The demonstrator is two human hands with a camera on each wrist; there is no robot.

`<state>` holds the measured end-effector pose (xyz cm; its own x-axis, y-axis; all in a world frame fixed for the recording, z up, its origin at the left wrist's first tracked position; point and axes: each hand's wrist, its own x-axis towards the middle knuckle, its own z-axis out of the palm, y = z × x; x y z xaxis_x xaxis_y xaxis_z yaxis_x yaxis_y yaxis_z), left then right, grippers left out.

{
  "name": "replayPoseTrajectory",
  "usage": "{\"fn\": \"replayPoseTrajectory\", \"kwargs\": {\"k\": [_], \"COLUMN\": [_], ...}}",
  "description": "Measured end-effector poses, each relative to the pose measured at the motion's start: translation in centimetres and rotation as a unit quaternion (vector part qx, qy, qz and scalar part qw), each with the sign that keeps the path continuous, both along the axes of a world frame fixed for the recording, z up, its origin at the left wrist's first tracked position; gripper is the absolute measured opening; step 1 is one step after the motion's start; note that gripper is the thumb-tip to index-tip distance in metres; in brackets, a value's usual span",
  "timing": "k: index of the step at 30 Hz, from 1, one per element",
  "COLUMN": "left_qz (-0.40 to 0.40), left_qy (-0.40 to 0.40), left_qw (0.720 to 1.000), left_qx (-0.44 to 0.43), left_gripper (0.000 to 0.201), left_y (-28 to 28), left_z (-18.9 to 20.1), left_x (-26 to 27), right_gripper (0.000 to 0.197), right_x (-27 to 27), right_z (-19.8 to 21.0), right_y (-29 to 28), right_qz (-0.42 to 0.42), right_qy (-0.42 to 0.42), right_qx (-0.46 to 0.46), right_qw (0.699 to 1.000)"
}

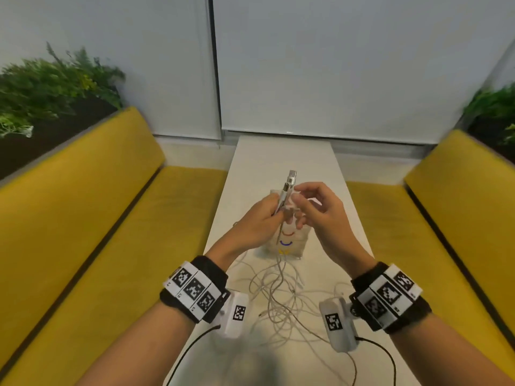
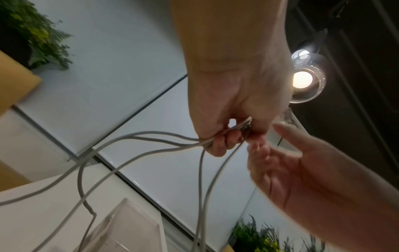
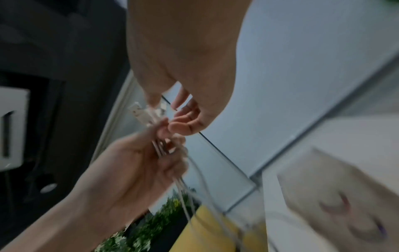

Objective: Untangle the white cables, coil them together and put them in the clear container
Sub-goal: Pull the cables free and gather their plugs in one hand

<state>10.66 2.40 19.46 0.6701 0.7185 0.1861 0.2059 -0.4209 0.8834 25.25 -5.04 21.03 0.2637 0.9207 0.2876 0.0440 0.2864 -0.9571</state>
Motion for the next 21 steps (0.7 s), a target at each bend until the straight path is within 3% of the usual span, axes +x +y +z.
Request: {"fn": "replayPoseTrajectory", "kwargs": {"k": [3,5,7,9,13,18,21], "left_qz": [0.055,0.070,0.060,0.041,0.024,0.040,0.071], "left_qy": [-0.028,-0.049,-0.090,-0.137,-0.212,-0.277,-0.315], "left_qw": [0.997,0.994,0.989,0.978,0.949,0.936,0.925], "left_qx": [-0.055,-0.073,-0.102,-0.153,-0.233,-0.214,-0.199], "left_gripper": [0.029,0.037,0.039,0.036,0.034,0.035,0.033], "left_y": [0.5,0.7,0.5,0.3,-0.8,-0.6,-0.4], "left_z": [0.2,0.7,1.3,1.4,1.7,4.1,5.7], "left_x": [-0.7,-1.5,-2.2,-2.3,-1.6,-2.5,-3.3], "right_gripper": [0.023,0.037,0.039,0.031,0.037,0.009,0.022], "right_x": [-0.8,-1.5,-2.4,-3.4,-5.0,-3.8,-2.9], "right_z": [-3.7,-6.9,-8.6,-8.1,-5.5,-5.2,-6.1], "right_y": [-0.3,-1.3,-2.3,-2.2,-0.4,0.0,-0.3], "right_qz": [-0.041,-0.025,-0.018,-0.014,0.030,-0.022,-0.057], "right_qy": [0.092,0.057,-0.012,-0.061,-0.111,-0.190,-0.238], "right_qx": [-0.072,-0.117,-0.124,-0.097,-0.021,0.012,0.025], "right_qw": [0.992,0.991,0.992,0.993,0.993,0.982,0.969]}}
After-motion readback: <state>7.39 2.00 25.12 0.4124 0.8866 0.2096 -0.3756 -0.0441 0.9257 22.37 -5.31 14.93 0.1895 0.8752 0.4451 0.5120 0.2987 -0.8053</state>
